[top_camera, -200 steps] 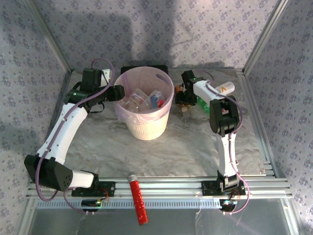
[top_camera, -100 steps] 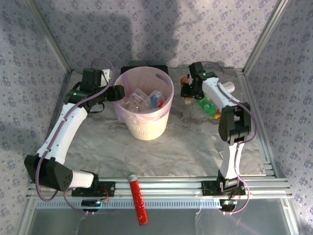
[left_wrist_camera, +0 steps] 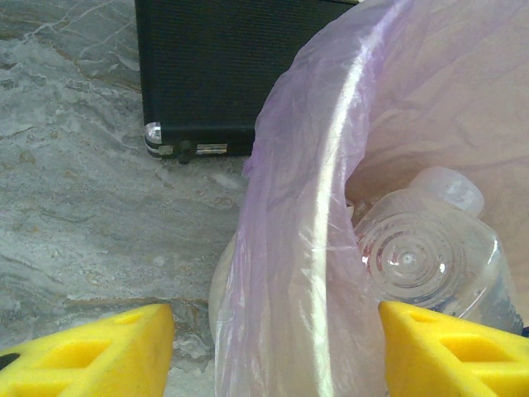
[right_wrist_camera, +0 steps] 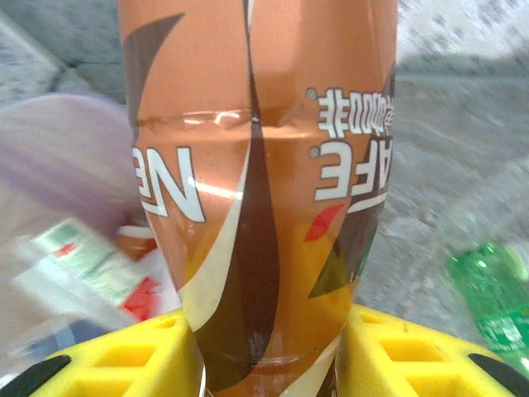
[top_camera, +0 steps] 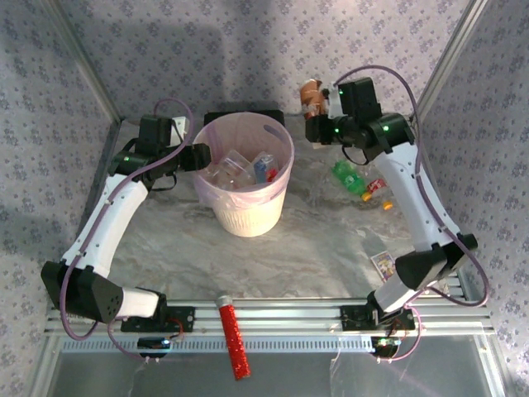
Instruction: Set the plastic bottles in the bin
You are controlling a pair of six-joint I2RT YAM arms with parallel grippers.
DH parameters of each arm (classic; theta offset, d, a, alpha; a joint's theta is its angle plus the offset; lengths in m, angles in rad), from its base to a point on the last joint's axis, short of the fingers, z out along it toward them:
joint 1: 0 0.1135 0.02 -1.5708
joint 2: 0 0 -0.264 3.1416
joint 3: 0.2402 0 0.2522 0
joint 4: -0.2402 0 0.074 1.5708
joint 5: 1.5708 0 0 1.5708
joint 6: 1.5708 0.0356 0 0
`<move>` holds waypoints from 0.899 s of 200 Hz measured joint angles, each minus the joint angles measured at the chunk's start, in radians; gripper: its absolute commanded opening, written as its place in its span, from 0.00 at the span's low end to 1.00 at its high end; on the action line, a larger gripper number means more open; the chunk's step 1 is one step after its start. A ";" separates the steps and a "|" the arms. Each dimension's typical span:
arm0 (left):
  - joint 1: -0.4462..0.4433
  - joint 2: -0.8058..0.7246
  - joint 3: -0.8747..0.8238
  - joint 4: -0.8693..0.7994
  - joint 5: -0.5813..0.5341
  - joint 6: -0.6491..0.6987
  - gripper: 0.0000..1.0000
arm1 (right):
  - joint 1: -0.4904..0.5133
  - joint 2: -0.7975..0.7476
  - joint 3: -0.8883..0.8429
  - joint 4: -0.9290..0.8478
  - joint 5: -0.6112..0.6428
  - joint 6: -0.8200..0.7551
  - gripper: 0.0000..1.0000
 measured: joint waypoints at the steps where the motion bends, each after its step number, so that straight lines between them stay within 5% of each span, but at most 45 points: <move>1: 0.000 0.000 0.000 0.000 0.000 0.000 0.65 | 0.004 0.000 0.003 -0.001 0.000 0.000 0.45; 56: 0.000 -0.001 0.026 -0.007 -0.004 0.002 0.69 | 0.250 0.100 0.203 -0.045 -0.034 -0.018 0.45; 110: 0.004 -0.059 0.057 -0.008 -0.032 0.008 0.72 | 0.353 0.241 0.262 -0.100 -0.049 -0.027 0.46; 155: 0.063 -0.143 0.067 -0.006 -0.058 0.004 0.70 | 0.390 0.259 0.273 -0.126 -0.073 -0.029 0.68; 180: 0.072 -0.158 0.067 -0.007 -0.060 0.000 0.69 | 0.396 0.269 0.283 -0.132 -0.080 -0.034 0.70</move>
